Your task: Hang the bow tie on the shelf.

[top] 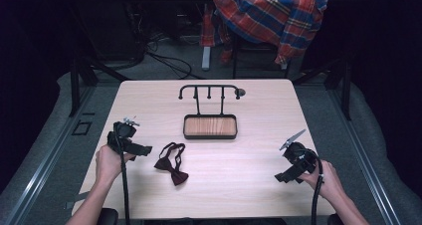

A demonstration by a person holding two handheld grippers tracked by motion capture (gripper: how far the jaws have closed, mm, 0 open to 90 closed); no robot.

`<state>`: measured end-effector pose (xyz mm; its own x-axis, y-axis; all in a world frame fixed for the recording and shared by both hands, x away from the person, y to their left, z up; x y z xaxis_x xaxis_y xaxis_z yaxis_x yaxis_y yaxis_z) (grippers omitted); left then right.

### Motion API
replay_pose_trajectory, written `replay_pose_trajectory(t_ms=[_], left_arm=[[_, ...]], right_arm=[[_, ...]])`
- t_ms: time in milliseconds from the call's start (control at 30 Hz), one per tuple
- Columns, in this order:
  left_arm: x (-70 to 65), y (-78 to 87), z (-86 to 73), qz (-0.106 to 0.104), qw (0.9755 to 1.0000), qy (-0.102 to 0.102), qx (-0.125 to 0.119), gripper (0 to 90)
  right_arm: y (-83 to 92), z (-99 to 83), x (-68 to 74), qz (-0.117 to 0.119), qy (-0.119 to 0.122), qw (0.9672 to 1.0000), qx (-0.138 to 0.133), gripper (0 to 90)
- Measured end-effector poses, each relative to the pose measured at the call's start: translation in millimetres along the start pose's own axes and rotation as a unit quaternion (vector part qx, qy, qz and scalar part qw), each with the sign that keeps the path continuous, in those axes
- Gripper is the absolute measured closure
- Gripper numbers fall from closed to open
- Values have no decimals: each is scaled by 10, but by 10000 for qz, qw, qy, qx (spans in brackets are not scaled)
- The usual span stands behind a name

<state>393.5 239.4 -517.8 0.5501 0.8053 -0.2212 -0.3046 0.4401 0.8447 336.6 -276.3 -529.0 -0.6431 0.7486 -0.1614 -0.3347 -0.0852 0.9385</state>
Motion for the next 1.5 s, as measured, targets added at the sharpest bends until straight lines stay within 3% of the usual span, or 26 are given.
replay_pose_trajectory(t_ms=[300,367,400,500,567,1000,1233,1500], left_arm=[[-10,-48,19,23,9999,-86,48,2],[-20,-65,28,-5,9999,-99,74,2],[-26,-78,36,-9,9999,-112,80,2],[-43,-108,68,-88,9998,-146,60,3],[-65,-129,92,-119,9997,-194,-1,0],[-252,-359,277,-379,9974,-580,177,0],[-263,-457,302,-367,9975,-502,326,4],[-282,-511,325,-362,9973,-529,348,15]], right_arm=[[6,24,41,-167,79,9998,2,107],[-14,31,58,-109,-35,9999,-53,106],[-2,38,48,-180,83,9998,8,106],[0,54,69,-181,140,9997,6,107],[-14,63,79,-172,150,9997,5,107],[-22,57,91,-112,146,9998,59,106],[-19,49,112,-80,71,9999,-14,106],[-6,53,105,-130,204,9997,92,108]])
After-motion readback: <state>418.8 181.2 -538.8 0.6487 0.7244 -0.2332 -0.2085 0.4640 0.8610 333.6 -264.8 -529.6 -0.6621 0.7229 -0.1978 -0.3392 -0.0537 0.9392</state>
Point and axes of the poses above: each handheld gripper's, and its own axes: y roughly backward along the jaws, z roughly out of its top, x roughly to its left, the point moved 2 cm from there along -y, roughly forward along the jaws, and after that the axes turned 14 degrees about -z, right-handed, at the moved point
